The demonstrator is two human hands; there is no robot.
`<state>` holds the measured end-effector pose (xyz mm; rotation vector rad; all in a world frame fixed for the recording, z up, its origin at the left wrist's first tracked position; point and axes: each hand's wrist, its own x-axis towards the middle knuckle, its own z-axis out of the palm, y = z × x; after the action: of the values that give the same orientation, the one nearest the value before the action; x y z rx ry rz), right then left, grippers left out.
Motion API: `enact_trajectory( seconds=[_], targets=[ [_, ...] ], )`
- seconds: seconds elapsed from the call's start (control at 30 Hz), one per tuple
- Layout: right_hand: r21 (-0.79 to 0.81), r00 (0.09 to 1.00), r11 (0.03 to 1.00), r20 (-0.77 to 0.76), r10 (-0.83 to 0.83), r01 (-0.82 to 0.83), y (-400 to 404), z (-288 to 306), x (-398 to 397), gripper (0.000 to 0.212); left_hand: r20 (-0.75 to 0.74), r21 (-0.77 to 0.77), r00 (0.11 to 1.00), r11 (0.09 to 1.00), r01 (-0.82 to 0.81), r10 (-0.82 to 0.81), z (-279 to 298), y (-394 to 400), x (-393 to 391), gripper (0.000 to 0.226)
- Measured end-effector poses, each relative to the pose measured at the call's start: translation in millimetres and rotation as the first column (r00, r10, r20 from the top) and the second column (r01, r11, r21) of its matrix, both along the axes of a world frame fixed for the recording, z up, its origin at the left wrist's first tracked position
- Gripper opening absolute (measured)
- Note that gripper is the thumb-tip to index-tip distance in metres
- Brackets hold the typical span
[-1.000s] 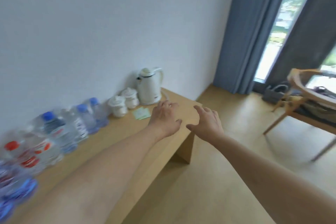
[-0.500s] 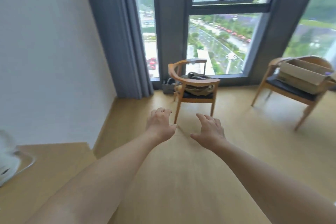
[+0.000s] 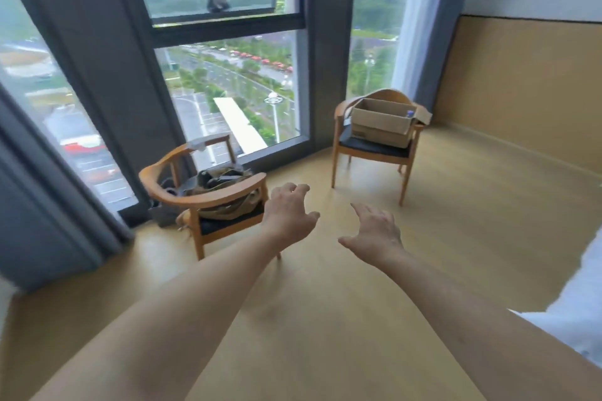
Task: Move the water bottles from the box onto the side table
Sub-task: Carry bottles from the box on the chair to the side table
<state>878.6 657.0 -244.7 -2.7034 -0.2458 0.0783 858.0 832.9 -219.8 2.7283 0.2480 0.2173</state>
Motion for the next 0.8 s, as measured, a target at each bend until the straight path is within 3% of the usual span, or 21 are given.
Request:
enact_trajectory(
  seconds=[0.3,0.8],
  targets=[
    [0.066,0.972,0.97,-0.005,-0.235,0.235,-55.7,2.7,169.0,0.08,0.001,-0.031,0.977,0.977,0.211,-0.211,-11.3,-45.2,222.8,0.065],
    [0.106,0.976,0.97,-0.027,-0.217,0.219,-129.4,-6.5,527.3,0.08,0.005,-0.053,0.973,0.972,0.23,-0.23,-24.7,-133.5,579.4,0.064]
  ],
)
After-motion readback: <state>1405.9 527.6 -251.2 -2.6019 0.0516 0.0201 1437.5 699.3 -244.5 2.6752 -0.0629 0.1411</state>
